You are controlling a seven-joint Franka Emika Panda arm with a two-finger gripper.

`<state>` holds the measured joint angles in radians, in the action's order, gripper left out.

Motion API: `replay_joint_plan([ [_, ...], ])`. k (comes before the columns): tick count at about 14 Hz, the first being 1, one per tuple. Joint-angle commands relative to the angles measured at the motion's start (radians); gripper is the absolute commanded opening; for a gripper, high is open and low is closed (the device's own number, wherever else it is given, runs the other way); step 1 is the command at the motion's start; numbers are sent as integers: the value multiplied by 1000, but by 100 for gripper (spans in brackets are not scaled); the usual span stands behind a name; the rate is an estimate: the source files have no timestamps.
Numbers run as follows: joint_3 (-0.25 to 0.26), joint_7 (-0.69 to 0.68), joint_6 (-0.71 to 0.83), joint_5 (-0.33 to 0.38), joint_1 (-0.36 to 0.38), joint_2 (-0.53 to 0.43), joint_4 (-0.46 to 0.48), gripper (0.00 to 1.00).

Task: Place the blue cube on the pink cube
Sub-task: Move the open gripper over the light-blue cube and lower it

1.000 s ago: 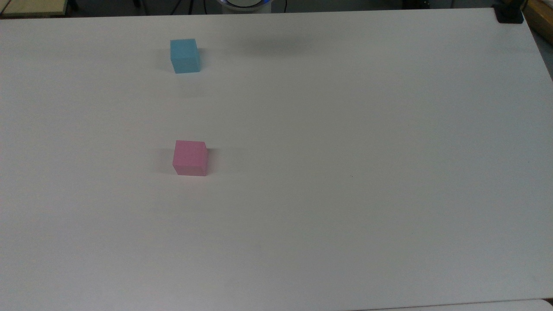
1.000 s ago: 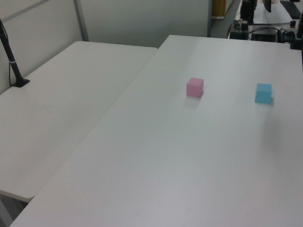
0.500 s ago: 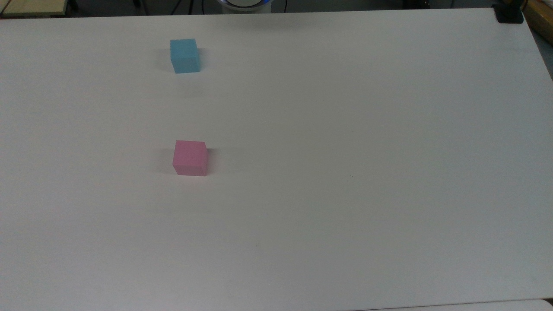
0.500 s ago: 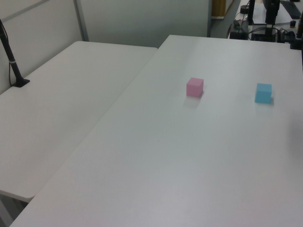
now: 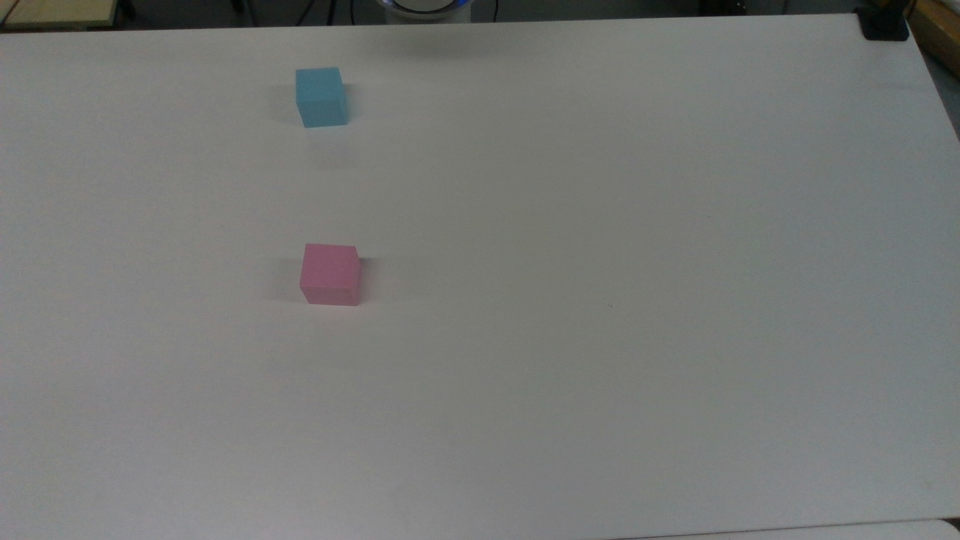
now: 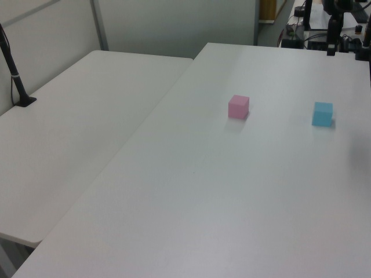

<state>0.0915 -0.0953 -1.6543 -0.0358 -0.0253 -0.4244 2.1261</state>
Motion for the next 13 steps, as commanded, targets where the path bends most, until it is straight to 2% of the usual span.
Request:
replay_joint_plan([
  [1,1,-41,-166,-44,-31,-19,156,100],
  [5,1,-73,-373,-90,-77,9,313,100],
  [8,13,-75,-455,-128,-90,65,344,100],
  [13,85,-207,-535,-147,-79,141,365,100],
])
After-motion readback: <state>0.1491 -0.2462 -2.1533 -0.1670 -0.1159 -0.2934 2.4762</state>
